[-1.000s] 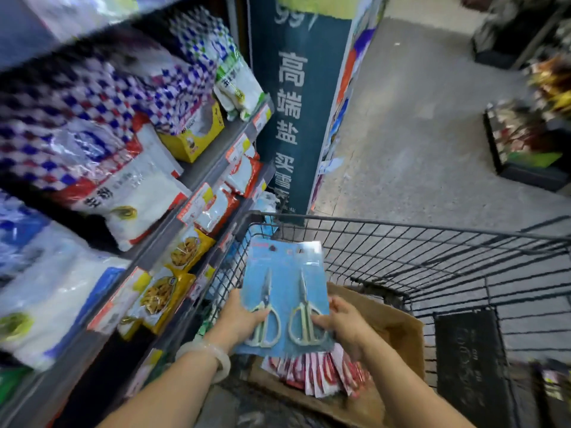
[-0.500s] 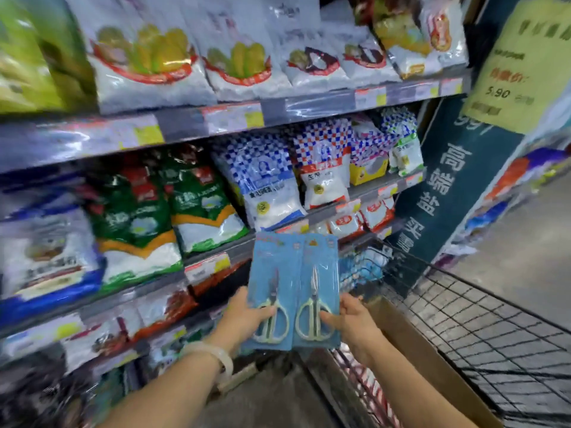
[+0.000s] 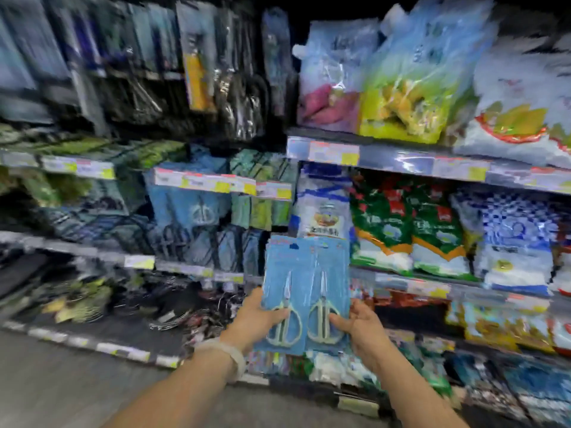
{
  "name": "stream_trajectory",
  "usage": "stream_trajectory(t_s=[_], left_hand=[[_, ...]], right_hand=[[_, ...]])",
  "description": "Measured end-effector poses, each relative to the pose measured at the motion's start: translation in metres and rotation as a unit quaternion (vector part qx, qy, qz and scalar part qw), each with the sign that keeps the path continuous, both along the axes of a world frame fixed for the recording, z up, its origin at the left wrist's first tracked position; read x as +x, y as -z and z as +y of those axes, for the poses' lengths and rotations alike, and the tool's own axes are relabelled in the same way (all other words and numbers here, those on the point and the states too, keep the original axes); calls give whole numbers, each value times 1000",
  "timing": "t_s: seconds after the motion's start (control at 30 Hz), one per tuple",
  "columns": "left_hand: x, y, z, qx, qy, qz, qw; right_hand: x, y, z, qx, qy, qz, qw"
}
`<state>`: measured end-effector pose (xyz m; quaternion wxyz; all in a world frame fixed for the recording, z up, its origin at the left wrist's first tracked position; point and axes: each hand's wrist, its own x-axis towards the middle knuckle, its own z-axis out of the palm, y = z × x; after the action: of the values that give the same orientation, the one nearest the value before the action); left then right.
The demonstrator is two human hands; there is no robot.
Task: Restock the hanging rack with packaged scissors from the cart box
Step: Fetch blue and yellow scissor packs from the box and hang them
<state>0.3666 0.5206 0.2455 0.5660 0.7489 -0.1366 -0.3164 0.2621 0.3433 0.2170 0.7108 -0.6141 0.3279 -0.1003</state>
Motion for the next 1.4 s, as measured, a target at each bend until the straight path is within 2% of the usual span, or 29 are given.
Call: stream_trajectory(t_s=[0.13, 0.27, 0.5, 0.83, 1.0, 1.3, 1.4], left_hand=[[42, -3, 98, 11, -71, -12, 997], [80, 1, 178, 26, -130, 13, 991], [129, 12, 255, 15, -192, 34, 981], [212, 15, 246, -14, -192, 60, 980], [260, 9, 232, 3, -182, 54, 982], [303, 14, 215, 12, -125, 39, 991], [314, 16, 217, 16, -101, 43, 994]], right_hand=[[60, 0, 97, -25, -45, 13, 999], [111, 4, 172, -24, -65, 30, 997], [171, 11, 235, -24, -89, 74, 993], [294, -10, 201, -51, -69, 51, 995], [344, -30, 185, -73, -78, -7, 994], [366, 2, 178, -69, -67, 51, 994], [373, 6, 180, -58, -54, 43, 996]])
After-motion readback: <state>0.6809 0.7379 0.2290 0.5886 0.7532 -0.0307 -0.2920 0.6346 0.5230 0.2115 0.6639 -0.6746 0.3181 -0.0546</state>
